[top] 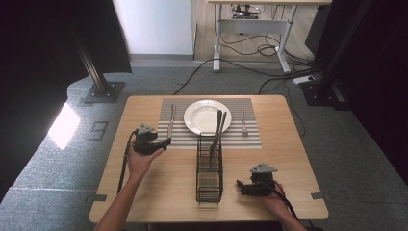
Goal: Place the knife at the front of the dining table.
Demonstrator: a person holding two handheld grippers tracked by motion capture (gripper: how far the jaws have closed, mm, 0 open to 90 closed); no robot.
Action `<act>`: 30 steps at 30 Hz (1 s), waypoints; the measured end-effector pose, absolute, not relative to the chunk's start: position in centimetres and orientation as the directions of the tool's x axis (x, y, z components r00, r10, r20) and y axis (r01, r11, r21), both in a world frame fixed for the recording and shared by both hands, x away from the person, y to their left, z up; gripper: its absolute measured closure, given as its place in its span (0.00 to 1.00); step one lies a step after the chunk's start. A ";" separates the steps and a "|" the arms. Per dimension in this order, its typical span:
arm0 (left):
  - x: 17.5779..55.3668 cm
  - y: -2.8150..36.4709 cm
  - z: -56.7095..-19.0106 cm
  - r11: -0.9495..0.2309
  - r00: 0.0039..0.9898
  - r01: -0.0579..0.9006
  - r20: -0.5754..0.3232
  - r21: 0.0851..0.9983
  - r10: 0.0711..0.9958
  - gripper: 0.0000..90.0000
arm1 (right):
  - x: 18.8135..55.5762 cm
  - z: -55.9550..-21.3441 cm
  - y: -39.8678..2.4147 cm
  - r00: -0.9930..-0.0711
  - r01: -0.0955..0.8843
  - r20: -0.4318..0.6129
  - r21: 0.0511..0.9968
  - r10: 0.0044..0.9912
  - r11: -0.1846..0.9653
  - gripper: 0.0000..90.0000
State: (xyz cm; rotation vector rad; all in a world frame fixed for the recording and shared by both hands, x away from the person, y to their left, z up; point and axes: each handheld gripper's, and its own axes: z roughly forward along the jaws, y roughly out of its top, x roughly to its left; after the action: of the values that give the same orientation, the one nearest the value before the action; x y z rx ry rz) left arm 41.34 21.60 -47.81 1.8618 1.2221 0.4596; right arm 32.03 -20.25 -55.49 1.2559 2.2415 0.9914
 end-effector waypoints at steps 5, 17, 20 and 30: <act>39.6 21.9 -47.4 -0.173 0.478 0.556 -0.142 0.813 0.867 0.34 | 32.0 -55.5 -20.3 -0.525 0.578 0.008 0.737 0.851 0.350 0.13; 34.9 22.5 -47.4 -0.149 0.488 0.544 -0.167 0.826 0.857 0.33 | 32.1 -55.5 -20.3 -0.527 0.578 0.008 0.737 0.850 0.351 0.13; 33.9 22.4 -47.8 -0.146 0.494 0.546 -0.176 0.825 0.851 0.33 | 32.1 -55.5 -20.3 -0.528 0.577 0.008 0.737 0.849 0.352 0.13; 29.6 23.0 -48.9 -0.185 0.501 0.538 -0.136 0.822 0.855 0.34 | 32.0 -55.5 -20.3 -0.530 0.576 0.007 0.737 0.848 0.354 0.14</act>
State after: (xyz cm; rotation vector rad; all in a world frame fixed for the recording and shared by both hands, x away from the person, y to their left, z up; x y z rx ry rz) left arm 29.58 23.05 -48.92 1.8604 1.1581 0.4506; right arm 32.03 -20.29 -55.49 1.2490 2.2456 0.9933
